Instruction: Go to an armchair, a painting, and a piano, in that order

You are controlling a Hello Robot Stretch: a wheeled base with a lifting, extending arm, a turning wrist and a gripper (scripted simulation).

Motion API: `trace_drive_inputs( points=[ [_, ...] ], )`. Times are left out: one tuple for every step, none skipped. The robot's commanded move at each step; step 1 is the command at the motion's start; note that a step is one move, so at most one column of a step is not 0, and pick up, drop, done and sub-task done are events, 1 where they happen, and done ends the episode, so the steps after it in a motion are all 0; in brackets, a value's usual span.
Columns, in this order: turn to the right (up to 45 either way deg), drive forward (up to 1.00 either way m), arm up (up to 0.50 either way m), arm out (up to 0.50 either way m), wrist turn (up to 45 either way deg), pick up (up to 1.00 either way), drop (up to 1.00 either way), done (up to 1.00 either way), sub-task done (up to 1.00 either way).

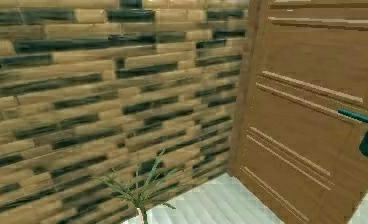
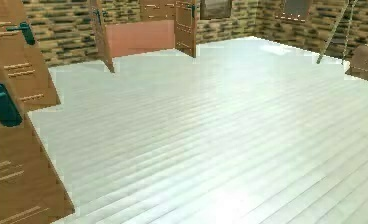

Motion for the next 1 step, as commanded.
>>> trace_drive_inputs(
  points=[
    [45.0, 0.00, 0.00, 0.00, 0.0, 0.00, 0.00, 0.00, 0.00]
  ],
)
